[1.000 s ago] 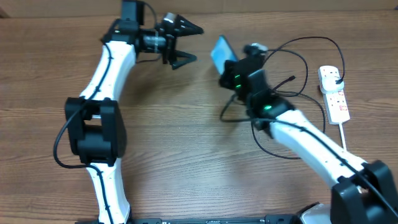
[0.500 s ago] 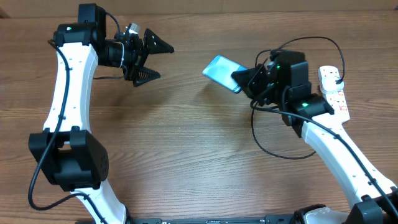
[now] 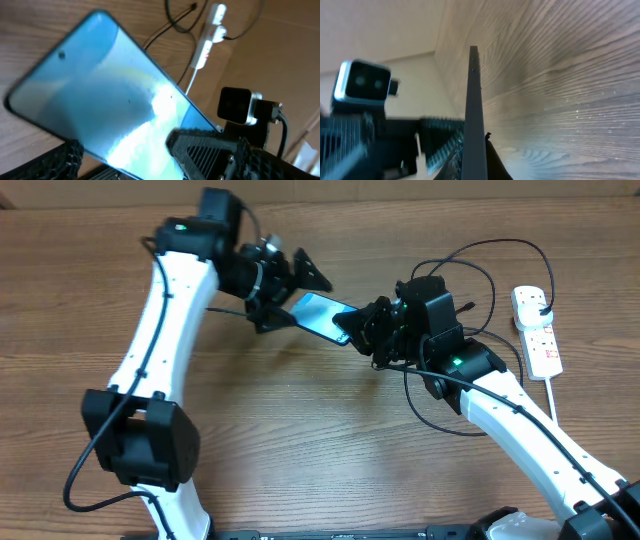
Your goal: Plug charger to phone and switch on socket
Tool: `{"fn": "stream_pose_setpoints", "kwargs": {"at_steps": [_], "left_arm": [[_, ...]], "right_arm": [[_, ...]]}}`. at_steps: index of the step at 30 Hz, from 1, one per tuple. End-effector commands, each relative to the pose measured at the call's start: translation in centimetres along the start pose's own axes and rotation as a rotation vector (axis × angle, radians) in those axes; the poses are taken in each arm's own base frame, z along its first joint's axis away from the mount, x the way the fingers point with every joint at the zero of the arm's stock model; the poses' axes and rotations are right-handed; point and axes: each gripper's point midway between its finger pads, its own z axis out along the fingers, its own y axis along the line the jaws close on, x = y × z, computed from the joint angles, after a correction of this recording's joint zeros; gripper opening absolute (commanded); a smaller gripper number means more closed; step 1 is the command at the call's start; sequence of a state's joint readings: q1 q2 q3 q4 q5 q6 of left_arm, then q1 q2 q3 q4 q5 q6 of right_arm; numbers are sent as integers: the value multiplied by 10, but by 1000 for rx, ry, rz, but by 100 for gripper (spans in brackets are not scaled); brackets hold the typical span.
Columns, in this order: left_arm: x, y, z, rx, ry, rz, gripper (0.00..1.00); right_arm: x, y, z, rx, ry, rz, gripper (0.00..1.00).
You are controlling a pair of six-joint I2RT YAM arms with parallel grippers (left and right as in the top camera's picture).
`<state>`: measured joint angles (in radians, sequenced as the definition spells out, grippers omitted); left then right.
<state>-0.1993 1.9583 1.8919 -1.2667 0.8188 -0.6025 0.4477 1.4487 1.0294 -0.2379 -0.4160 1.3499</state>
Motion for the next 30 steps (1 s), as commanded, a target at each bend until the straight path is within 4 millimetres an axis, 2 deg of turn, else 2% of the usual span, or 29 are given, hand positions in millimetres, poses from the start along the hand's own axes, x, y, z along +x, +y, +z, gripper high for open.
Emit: {"fn": "stream_pose_setpoints", "kwargs": {"at_steps": [1,4,6,7,9,10,14,16,19,23,28,29,30], "left_arm": [[-6,13,3,-83,-49,-96,100],[-11,14,0,-77,-65,-93,100],[-21,23,-8,-99,-102,-64,100],[-27,31,-14,-119,-120,-23,97],[-33,51,-29,-174,-138,28,84],[-34,66,-39,-213,-142,28,81],[-24,108,-76,-303,-115,25,72],[-13,122,-95,-349,-105,2,74],[1,133,-118,-443,-145,-14,80],[26,133,-160,-594,-271,36,87],[69,91,-207,-548,-517,174,88],[77,83,-216,-529,-580,198,100],[84,76,-222,-508,-636,211,100]], "right_arm": [[-18,9,-6,-22,-116,50,4],[-34,6,-9,-15,-213,100,4],[-47,6,-12,-16,-289,117,4],[-51,5,-13,-13,-312,117,4],[-54,3,-14,-1,-324,80,4],[-55,2,-15,10,-325,46,4],[-60,-8,-18,67,-330,-70,4],[-62,-13,-20,92,-331,-107,4],[-66,-17,-25,115,-336,-144,4],[-73,-10,-37,107,-361,-216,4],[-85,-2,-57,79,-404,-228,4],[-88,-1,-60,73,-404,-221,4],[-89,-1,-60,68,-398,-213,4]]}}
